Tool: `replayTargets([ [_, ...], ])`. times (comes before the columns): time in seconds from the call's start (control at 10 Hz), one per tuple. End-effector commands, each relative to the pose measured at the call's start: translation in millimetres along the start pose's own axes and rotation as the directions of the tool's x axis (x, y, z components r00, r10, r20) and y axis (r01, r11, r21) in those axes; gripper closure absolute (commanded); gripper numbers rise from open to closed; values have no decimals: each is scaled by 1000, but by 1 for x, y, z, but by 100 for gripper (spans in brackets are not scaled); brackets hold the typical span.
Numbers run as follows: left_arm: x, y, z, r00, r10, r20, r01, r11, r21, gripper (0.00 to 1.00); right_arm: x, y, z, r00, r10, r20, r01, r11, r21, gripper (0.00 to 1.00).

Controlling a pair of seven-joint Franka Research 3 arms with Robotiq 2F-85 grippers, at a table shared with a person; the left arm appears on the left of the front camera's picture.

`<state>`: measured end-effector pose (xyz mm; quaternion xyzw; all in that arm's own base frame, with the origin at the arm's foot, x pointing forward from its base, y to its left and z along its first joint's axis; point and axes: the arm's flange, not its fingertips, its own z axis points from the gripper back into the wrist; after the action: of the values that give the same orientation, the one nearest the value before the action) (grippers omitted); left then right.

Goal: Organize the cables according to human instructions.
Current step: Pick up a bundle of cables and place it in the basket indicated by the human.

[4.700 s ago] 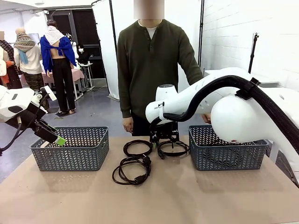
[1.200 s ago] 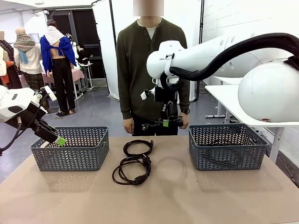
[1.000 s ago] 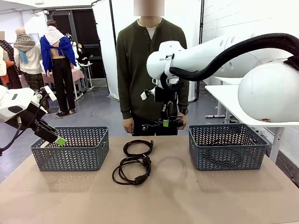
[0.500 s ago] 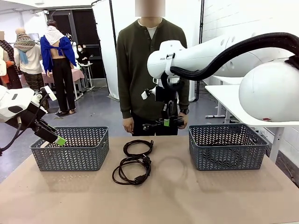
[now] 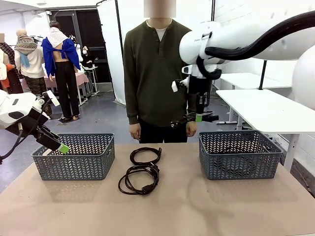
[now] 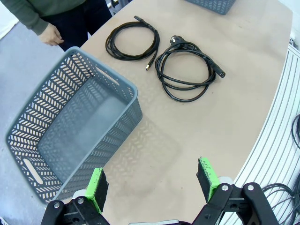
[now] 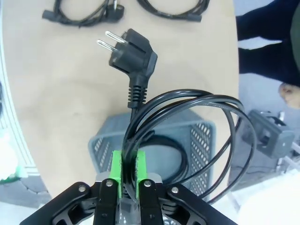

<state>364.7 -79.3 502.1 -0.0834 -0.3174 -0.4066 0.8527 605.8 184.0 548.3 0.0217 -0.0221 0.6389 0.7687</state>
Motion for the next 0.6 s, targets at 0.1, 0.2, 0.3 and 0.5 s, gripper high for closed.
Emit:
replayTargets([
  [0.1,-1,2,0,1000,3,11,-3,1000,-9,0,-59,3,5,999,29,33,-29,999,-17,100],
  [0.2,-1,2,0,1000,3,11,-3,1000,-9,0,-77,-2,7,997,59,48,-58,998,-16,100],
  [0.3,-1,2,0,1000,3,11,-3,1000,-9,0,-93,-3,7,996,76,41,-75,997,-19,100],
  [0.5,-1,2,0,1000,3,11,-3,1000,-9,0,-122,-3,4,994,101,35,-100,995,-28,100],
])
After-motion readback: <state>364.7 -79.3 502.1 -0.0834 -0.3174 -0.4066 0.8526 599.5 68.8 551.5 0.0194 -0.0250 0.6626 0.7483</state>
